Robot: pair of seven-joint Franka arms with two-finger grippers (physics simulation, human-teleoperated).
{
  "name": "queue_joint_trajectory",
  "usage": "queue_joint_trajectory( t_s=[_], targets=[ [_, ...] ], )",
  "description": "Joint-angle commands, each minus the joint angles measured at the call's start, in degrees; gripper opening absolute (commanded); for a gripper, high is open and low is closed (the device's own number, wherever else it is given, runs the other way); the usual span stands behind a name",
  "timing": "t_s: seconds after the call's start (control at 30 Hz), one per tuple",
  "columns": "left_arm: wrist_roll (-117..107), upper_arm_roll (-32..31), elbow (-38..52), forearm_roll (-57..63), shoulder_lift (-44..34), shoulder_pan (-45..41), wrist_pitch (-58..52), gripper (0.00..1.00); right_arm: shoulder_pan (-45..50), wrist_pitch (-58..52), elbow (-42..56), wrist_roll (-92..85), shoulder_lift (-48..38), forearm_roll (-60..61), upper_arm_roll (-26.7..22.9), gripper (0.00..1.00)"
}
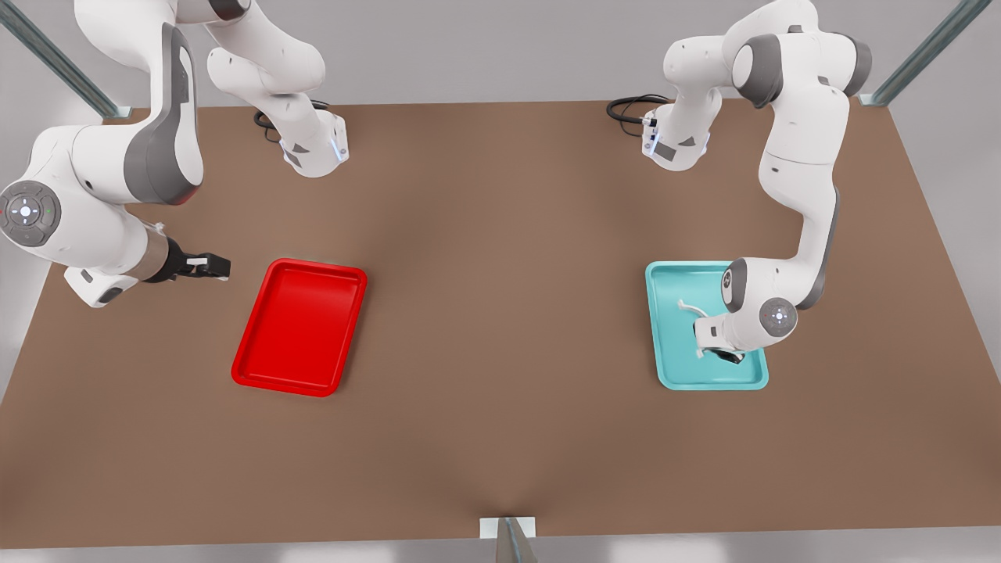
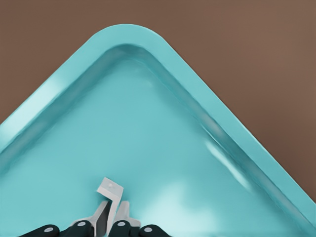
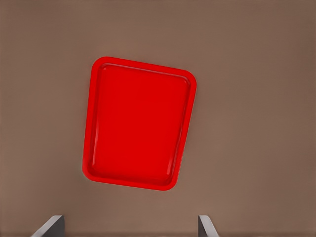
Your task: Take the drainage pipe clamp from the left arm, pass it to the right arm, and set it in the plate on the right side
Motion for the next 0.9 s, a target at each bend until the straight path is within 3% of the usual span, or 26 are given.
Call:
queue_joint_trajectory(
  t_s=[0.0,0.37,0.43,0.87],
  targets=[
    [1.0,0.0,0.0,0.0,-0.1,0.0,-0.2,0.3,0.0,-0.1,0.0,0.0,-0.1,0.0,0.0,1.0],
    [1.0,0.0,0.1,0.0,0.5,0.0,-0.2,0.3,0.0,-0.1,0.0,0.1,0.2,0.0,0.3,1.0],
    [0.5,0.0,0.2,0.0,0.4,0.0,-0.3,0.21,0.0,-0.1,0.0,0.1,0.2,0.0,0.3,1.0],
    [-5.1,0.1,2.1,-0.1,-0.5,-0.5,-6.3,0.21,0.0,-0.1,0.4,0.1,0.4,0.0,0.3,1.0]
  ],
)
